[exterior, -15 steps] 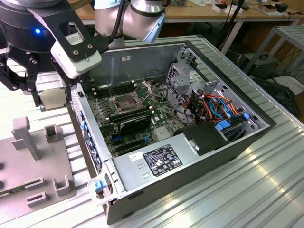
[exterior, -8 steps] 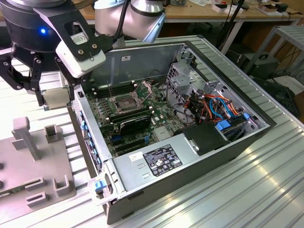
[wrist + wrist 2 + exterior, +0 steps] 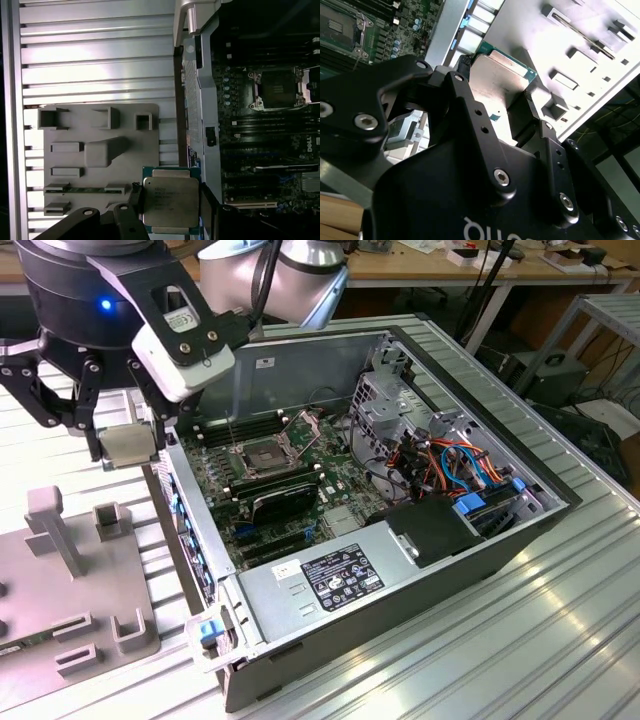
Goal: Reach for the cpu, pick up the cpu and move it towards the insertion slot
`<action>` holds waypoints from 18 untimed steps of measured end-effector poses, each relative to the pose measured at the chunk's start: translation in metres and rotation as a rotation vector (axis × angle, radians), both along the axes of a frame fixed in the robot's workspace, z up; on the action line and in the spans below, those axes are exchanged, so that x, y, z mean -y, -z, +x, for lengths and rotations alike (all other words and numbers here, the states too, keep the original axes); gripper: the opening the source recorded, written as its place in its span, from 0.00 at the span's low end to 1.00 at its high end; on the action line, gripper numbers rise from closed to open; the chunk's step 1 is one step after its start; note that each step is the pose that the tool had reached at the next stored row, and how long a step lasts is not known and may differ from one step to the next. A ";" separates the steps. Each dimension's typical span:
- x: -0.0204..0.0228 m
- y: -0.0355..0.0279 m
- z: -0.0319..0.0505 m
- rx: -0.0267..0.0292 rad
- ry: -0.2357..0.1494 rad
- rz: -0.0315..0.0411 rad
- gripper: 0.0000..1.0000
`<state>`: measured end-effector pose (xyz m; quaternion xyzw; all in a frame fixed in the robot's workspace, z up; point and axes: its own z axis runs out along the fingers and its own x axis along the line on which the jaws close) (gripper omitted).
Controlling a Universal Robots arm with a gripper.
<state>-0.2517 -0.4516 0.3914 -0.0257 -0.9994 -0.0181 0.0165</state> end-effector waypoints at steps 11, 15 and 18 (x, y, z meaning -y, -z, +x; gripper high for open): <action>0.0000 0.0002 0.0105 0.0000 0.000 0.0000 0.55; 0.0000 0.0004 0.0164 0.0001 0.000 0.0000 0.55; 0.0000 0.0005 0.0193 0.0002 0.000 0.0000 0.55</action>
